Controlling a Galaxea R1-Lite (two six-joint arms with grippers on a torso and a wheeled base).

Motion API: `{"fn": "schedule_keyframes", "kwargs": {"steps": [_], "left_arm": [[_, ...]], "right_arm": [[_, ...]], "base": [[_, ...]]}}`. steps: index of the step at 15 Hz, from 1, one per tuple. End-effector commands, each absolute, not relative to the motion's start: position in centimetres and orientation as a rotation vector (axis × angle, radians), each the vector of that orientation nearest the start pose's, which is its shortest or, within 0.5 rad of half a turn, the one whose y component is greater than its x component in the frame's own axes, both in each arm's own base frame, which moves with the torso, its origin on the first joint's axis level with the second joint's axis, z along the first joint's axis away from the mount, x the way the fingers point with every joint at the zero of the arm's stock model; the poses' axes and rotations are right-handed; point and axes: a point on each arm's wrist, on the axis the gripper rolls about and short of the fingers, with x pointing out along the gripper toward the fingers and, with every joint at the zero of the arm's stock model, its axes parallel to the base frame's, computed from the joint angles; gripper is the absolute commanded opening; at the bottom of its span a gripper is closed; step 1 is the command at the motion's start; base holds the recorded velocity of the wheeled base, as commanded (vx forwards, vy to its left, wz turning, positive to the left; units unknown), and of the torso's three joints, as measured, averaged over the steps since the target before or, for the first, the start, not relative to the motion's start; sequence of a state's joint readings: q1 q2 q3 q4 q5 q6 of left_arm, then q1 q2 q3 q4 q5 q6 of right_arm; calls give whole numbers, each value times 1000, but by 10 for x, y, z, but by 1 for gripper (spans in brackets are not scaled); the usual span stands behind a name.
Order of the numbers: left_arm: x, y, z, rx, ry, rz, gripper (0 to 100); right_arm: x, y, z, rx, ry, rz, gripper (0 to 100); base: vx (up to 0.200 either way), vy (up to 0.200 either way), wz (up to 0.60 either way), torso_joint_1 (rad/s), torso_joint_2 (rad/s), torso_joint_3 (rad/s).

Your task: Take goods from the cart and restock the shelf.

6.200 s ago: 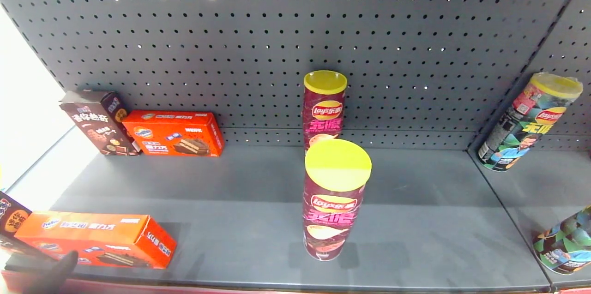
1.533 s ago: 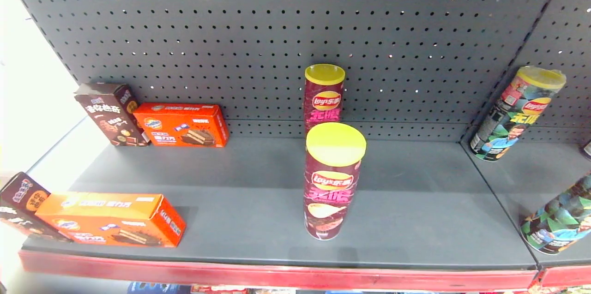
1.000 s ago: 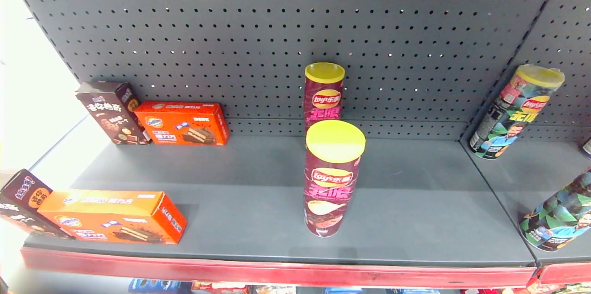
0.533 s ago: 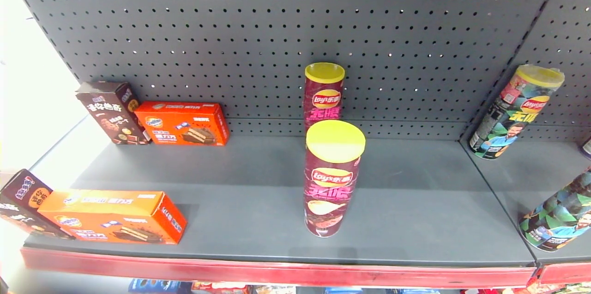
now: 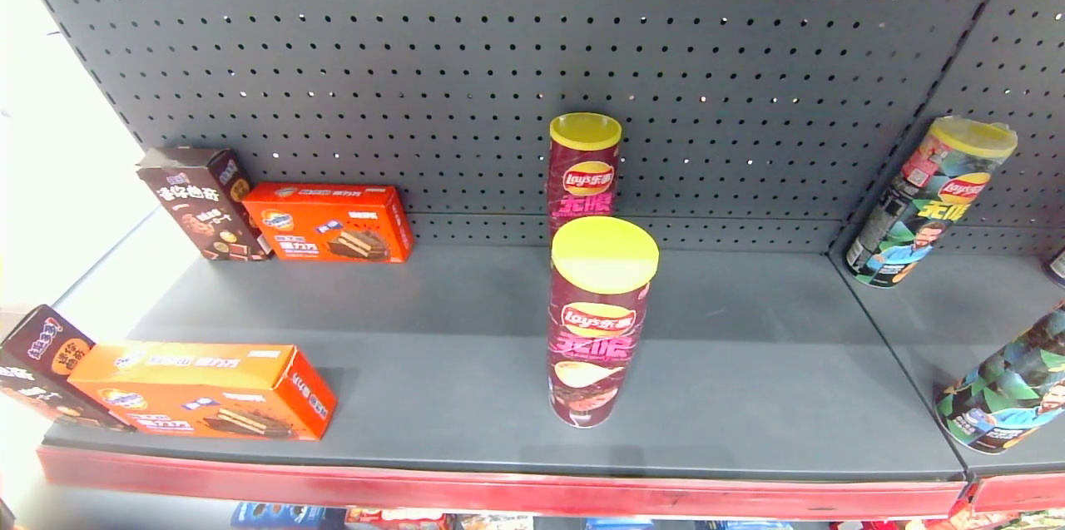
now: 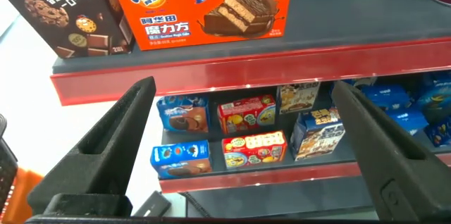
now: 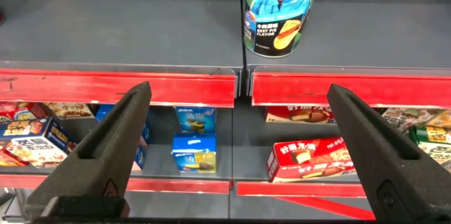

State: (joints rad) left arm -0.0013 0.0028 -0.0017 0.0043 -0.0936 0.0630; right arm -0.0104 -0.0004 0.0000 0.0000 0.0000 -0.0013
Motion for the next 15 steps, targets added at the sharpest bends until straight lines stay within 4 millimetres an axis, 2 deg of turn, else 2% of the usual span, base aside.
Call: {"fn": "schedule_keyframes", "kwargs": {"steps": [1,2,11,13,15], "left_arm": [[-23,-2,76,63,3,-94,100],[-23,-2,76,62,5,-94,100],[-23,-2,76,62,5,-95,100],[-23,-2,76,61,5,-94,100],[-23,-2,76,61,5,-94,100]], "right_arm": [[-23,0,75,-2,0,-12,100],[-23,0,75,-2,0,-9,100],[-23,0,75,0,0,-11,100],[-23,0,75,0,0,-11,100],[-23,0,75,0,0,-11,100]], "base": [[0,0,-600,2,2,2],[0,0,-600,2,2,2],[0,0,0,0,0,0],[0,200,0,2,2,2],[0,0,0,0,0,0]]}}
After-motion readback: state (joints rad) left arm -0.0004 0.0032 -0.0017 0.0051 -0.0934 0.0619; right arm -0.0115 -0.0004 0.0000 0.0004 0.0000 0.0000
